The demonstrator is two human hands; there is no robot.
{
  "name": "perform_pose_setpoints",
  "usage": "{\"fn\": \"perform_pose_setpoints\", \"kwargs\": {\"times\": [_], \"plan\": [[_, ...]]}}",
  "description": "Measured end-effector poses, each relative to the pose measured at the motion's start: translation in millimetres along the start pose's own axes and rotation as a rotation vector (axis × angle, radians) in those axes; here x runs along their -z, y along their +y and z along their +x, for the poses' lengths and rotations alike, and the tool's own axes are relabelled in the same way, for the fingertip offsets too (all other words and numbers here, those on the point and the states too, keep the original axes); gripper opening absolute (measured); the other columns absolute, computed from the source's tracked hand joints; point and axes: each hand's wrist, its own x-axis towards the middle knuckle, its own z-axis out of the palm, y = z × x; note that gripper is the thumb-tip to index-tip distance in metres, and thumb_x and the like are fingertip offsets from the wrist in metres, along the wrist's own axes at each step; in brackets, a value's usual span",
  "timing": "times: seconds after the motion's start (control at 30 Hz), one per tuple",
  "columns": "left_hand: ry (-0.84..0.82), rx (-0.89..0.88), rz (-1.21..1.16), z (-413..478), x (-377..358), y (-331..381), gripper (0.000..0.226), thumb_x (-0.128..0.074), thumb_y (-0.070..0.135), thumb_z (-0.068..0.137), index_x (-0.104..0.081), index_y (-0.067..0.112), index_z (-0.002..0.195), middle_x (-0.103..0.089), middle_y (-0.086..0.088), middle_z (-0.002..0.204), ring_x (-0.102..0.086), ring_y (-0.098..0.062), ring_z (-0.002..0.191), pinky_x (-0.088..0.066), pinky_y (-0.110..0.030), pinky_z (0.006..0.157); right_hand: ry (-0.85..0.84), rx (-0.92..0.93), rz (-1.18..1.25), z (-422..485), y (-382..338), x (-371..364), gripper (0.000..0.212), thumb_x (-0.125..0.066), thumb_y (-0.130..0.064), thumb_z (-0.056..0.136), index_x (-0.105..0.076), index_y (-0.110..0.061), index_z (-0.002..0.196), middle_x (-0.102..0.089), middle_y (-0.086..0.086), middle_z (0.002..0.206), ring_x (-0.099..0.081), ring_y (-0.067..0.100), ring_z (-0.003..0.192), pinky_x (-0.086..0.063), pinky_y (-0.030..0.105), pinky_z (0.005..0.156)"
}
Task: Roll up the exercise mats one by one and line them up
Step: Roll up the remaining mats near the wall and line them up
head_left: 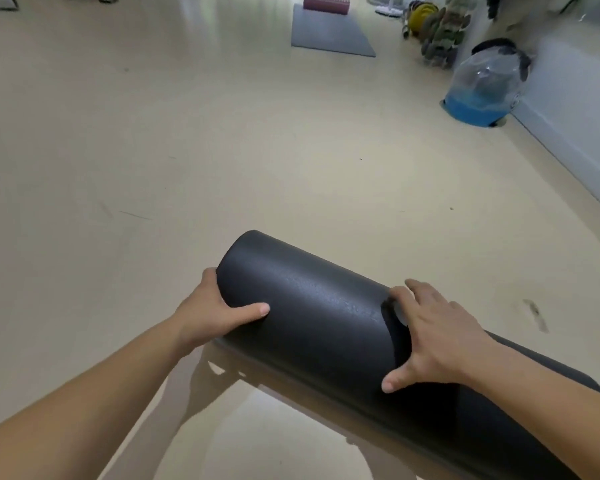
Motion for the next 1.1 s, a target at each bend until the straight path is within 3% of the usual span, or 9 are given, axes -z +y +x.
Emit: {"fn": "perform_pose_setpoints", "kwargs": {"times": [0.1, 0.27, 0.4, 0.5, 0.67, 0.83, 0.93, 1.1], "plan": [[-0.102, -0.047, 0.081, 1, -9, 9, 0.107, -0.094, 0.046, 0.068, -0.027, 0.032, 0.15, -0.05, 0.019, 0.131, -0.056, -0.01, 0.119, -0.052, -0.037, 0.1, -0.031, 0.02, 0.034, 13, -4, 1, 0.157, -0.072, -0.093, 0.037, 0.021, -0.047, 0.154, -0.023, -0.001, 0.16, -0.035, 0.027, 0.144, -0.047, 0.046, 0.107], [0.153, -0.148, 0.534, 5, -65, 62, 0.092, -0.08, 0.067, 0.075, -0.034, 0.026, 0.143, -0.042, 0.001, 0.129, -0.046, -0.022, 0.122, -0.048, -0.035, 0.083, -0.032, -0.079, 0.158, 6, 45, -3, 0.152, -0.073, -0.092, 0.035, 0.012, -0.053, 0.154, -0.027, -0.013, 0.156, -0.042, 0.018, 0.139, -0.051, 0.039, 0.1], [0.103, -0.313, 0.709, -1, -134, 106, 0.103, -0.062, 0.07, 0.09, 0.002, 0.034, 0.163, -0.04, -0.003, 0.133, -0.044, -0.023, 0.122, -0.047, -0.034, 0.083, -0.075, -0.205, 0.211, -25, 103, -23, 0.152, -0.073, -0.091, 0.036, 0.013, -0.052, 0.156, -0.022, -0.019, 0.159, -0.037, 0.013, 0.143, -0.05, 0.037, 0.102], [-0.031, -0.44, 0.738, -13, -190, 129, 0.091, -0.053, 0.065, 0.098, 0.007, 0.043, 0.163, -0.036, -0.008, 0.136, -0.038, -0.025, 0.125, -0.048, -0.034, 0.087, -0.111, -0.295, 0.229, -60, 151, -42, 0.154, -0.072, -0.091, 0.037, 0.014, -0.049, 0.157, -0.021, -0.019, 0.161, -0.034, 0.012, 0.146, -0.049, 0.037, 0.104], [-0.265, -0.573, 0.805, -50, -280, 157, 0.107, -0.067, 0.058, 0.091, 0.012, 0.046, 0.161, -0.027, -0.008, 0.143, -0.032, -0.026, 0.132, -0.052, -0.036, 0.092, -0.174, -0.46, 0.237, -135, 224, -86, 0.155, -0.077, -0.087, 0.044, 0.019, -0.047, 0.158, -0.02, -0.007, 0.164, -0.032, 0.022, 0.147, -0.048, 0.043, 0.107], [-0.283, -0.707, 0.823, -80, -370, 181, 0.1, -0.065, 0.052, 0.097, 0.009, 0.044, 0.163, -0.029, -0.01, 0.141, -0.035, -0.027, 0.128, -0.052, -0.036, 0.091, -0.099, -0.531, 0.325, -228, 282, -153, 0.149, -0.087, -0.078, 0.05, 0.019, -0.059, 0.153, -0.004, 0.0, 0.172, -0.016, 0.03, 0.157, -0.029, 0.05, 0.125], [-0.296, -0.738, 0.857, -90, -420, 201, 0.098, -0.068, 0.05, 0.096, 0.003, 0.042, 0.163, -0.031, -0.013, 0.139, -0.036, -0.031, 0.128, -0.05, -0.039, 0.092, -0.066, -0.573, 0.329, -274, 312, -192, 0.145, -0.085, -0.078, 0.055, 0.026, -0.064, 0.148, 0.005, 0.003, 0.173, -0.002, 0.032, 0.159, -0.013, 0.061, 0.126], [-0.323, -0.789, 0.914, -118, -504, 237, 0.097, -0.073, 0.047, 0.093, -0.006, 0.037, 0.163, -0.036, -0.017, 0.135, -0.04, -0.036, 0.125, -0.051, -0.044, 0.096, -0.07, -0.714, 0.298, -326, 352, -242, 0.16, -0.091, -0.073, 0.052, 0.039, -0.057, 0.144, 0.012, 0.009, 0.172, 0.007, 0.039, 0.158, -0.013, 0.074, 0.12]]}}
